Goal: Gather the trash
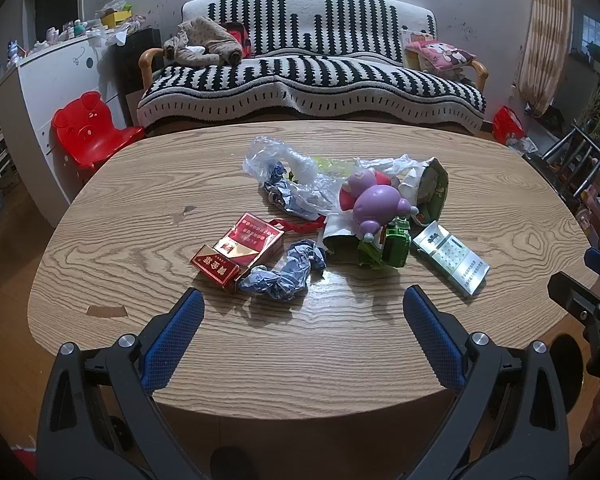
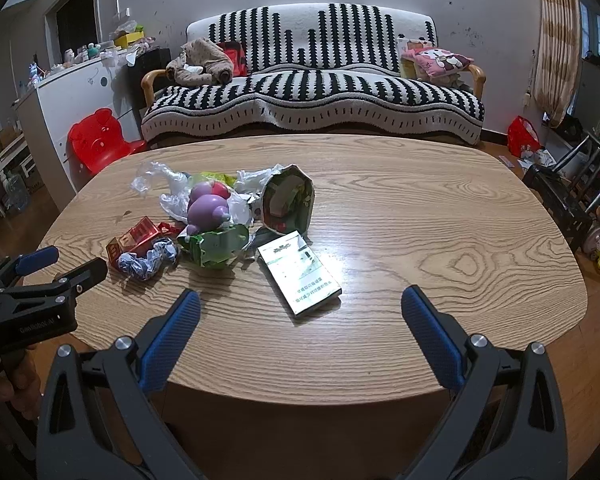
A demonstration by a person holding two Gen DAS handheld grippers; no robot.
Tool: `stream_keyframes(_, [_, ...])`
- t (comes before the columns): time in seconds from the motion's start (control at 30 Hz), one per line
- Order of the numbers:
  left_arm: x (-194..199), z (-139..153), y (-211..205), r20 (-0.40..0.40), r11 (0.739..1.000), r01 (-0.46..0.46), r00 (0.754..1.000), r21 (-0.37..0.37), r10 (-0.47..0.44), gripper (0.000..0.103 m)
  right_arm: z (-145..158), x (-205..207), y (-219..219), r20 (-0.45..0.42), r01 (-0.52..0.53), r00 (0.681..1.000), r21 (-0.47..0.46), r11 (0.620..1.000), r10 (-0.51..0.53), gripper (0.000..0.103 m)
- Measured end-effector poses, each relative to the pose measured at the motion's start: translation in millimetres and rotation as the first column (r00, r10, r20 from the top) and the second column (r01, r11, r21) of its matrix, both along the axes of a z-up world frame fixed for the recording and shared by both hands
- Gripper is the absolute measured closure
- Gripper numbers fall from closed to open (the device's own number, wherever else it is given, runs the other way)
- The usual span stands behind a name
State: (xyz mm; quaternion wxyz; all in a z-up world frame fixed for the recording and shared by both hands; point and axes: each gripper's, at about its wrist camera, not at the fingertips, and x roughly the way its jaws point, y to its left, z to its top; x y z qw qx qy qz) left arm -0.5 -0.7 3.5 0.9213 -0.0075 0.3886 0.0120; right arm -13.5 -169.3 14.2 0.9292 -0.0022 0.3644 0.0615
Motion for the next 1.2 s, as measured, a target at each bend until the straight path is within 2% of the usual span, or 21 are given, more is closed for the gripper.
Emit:
stream_keyframes(0.53, [-0.7,-4.8,8.3,-0.011,1.0,0.003,1.0,0.009,-0.003,0.006,-9.5,3.6,3.4,-0.023,-0.015,1.0,-0.009,1.0,0.015,0.006])
stream_keyframes(0.73, [6.5,-16.0,30.5,-0.028,0.998,0.038,0.999,0.053,-0.036,0.006,-21.4,17.9,0.6,-0.051,-0.036,0.998,-0.002,0.999,0.036,0.006])
stream_keyframes(0.93, [43.7,-41.8,51.4,-0.044,0.984,0.12,0.992,0.129,-0.115,0.006,-44.3,49.1,-3.6,-0.084,-0.068,0.994,0.007,0.998,0.068,0.006])
stream_keyframes(1.13, [85.5,-60.9,70.2,-0.064,0.984,0.156,0.987,0.089,-0.151,0.006,-78.2,91.5,-6.0,-0.147,-0.066,0.987,0.018,0.998,0.068,0.006])
stream_keyframes(1.2, [100.1,-72.9,70.7,-0.083,0.978,0.177,0.982,0.11,-0.168,0.006,-87.0,101.1,-1.4,-0.164,-0.078,0.983,0.008,0.997,0.078,0.006])
